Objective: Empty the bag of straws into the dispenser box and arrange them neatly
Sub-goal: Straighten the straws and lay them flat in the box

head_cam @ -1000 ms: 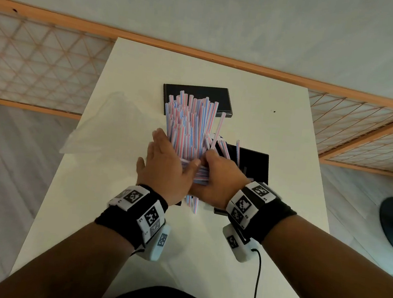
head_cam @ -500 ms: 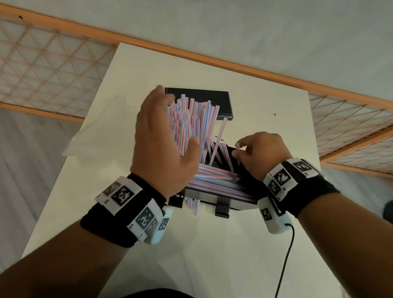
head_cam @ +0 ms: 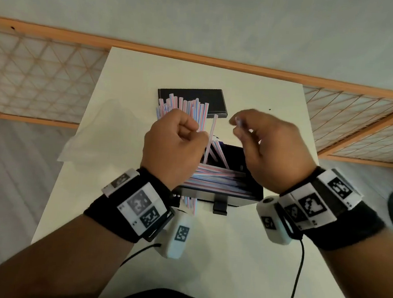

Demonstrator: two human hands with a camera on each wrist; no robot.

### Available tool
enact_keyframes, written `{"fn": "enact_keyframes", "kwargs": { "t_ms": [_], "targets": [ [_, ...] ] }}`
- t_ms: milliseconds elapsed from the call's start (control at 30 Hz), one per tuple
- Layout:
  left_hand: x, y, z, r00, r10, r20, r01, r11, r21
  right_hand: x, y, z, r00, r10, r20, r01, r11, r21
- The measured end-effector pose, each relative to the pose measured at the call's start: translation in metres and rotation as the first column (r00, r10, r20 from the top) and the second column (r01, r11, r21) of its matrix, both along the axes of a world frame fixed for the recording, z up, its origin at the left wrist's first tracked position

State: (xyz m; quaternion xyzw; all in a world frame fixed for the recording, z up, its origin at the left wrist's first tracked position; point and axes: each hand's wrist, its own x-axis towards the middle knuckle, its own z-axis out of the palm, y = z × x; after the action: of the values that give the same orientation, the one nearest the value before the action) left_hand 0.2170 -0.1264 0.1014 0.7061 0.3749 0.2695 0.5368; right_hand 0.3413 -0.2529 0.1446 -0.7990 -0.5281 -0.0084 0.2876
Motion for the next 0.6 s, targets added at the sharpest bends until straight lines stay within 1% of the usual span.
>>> {"fn": "enact_keyframes", "kwargs": {
  "t_ms": [33, 67, 100, 133, 167, 200, 233, 267, 300, 333, 367, 400, 433, 467, 500, 533, 567, 600],
  "targets": [
    [0.004, -0.001, 0.006, 1.0, 0.014, 0.016, -0.01, 0.977, -0.212, -0.005, -0.002, -0.005, 1.0, 0.021, -0.023, -0.022, 1.0, -0.019],
    [0.008, -0.003, 0.013, 0.999, 0.025, 0.04, -0.003, 0.888, -0.461, -0.008, -0.003, -0.014, 0.997, 0.038, -0.062, -0.042, 0.998, -0.051],
    [0.012, -0.005, 0.021, 0.998, 0.035, 0.045, 0.002, 0.768, -0.641, -0.012, -0.004, -0.023, 0.993, 0.047, -0.11, -0.058, 0.994, -0.097],
    [0.015, -0.006, 0.025, 0.999, 0.035, 0.022, -0.008, 0.698, -0.716, -0.014, -0.006, -0.036, 0.986, 0.04, -0.159, -0.065, 0.987, -0.15],
    [0.019, -0.006, 0.028, 1.0, 0.016, -0.013, -0.021, 0.706, -0.708, -0.016, -0.008, -0.047, 0.979, 0.017, -0.202, -0.06, 0.976, -0.209],
    [0.023, -0.006, 0.028, 0.999, -0.007, -0.048, -0.025, 0.774, -0.633, -0.017, -0.009, -0.058, 0.971, -0.021, -0.237, -0.047, 0.959, -0.278],
    [0.027, -0.007, 0.028, 0.996, -0.031, -0.084, -0.015, 0.866, -0.5, -0.017, -0.012, -0.067, 0.963, -0.063, -0.263, -0.035, 0.935, -0.352],
    [0.03, -0.007, 0.028, 0.991, -0.062, -0.122, 0.016, 0.937, -0.349, -0.018, -0.013, -0.074, 0.955, -0.096, -0.279, -0.028, 0.911, -0.412],
    [0.032, -0.008, 0.029, 0.983, -0.101, -0.153, 0.064, 0.971, -0.23, -0.018, -0.015, -0.079, 0.951, -0.117, -0.285, -0.026, 0.891, -0.452],
    [0.036, -0.009, 0.026, 0.974, -0.133, -0.183, 0.104, 0.982, -0.158, -0.018, -0.016, -0.082, 0.952, -0.132, -0.277, -0.017, 0.879, -0.477],
    [0.04, -0.012, 0.023, 0.963, -0.158, -0.217, 0.129, 0.982, -0.141, -0.017, -0.017, -0.083, 0.955, -0.142, -0.259, -0.003, 0.871, -0.491],
    [0.044, -0.014, 0.018, 0.957, -0.164, -0.24, 0.125, 0.977, -0.17, -0.016, -0.018, -0.084, 0.96, -0.155, -0.234, 0.018, 0.865, -0.501],
    [0.049, -0.017, 0.014, 0.957, -0.153, -0.246, 0.092, 0.966, -0.242, -0.014, -0.019, -0.084, 0.962, -0.165, -0.216, 0.035, 0.862, -0.505],
    [0.054, -0.02, 0.009, 0.963, -0.124, -0.238, 0.029, 0.93, -0.367, -0.013, -0.02, -0.084, 0.958, -0.183, -0.221, 0.047, 0.859, -0.509],
    [0.058, -0.024, 0.007, 0.969, -0.097, -0.227, -0.037, 0.851, -0.524, -0.011, -0.021, -0.082, 0.95, -0.198, -0.242, 0.05, 0.859, -0.509],
    [0.062, -0.029, 0.004, 0.974, -0.074, -0.213, -0.088, 0.744, -0.662, -0.01, -0.022, -0.08, 0.942, -0.209, -0.262, 0.049, 0.859, -0.51],
    [0.065, -0.033, 0.001, 0.976, -0.058, -0.212, -0.123, 0.657, -0.744, -0.008, -0.023, -0.077, 0.94, -0.212, -0.269, 0.048, 0.858, -0.511],
    [0.068, -0.035, -0.004, 0.976, -0.052, -0.21, -0.136, 0.61, -0.78, -0.006, -0.025, -0.074, 0.939, -0.222, -0.263, 0.059, 0.857, -0.512]
  ]
}}
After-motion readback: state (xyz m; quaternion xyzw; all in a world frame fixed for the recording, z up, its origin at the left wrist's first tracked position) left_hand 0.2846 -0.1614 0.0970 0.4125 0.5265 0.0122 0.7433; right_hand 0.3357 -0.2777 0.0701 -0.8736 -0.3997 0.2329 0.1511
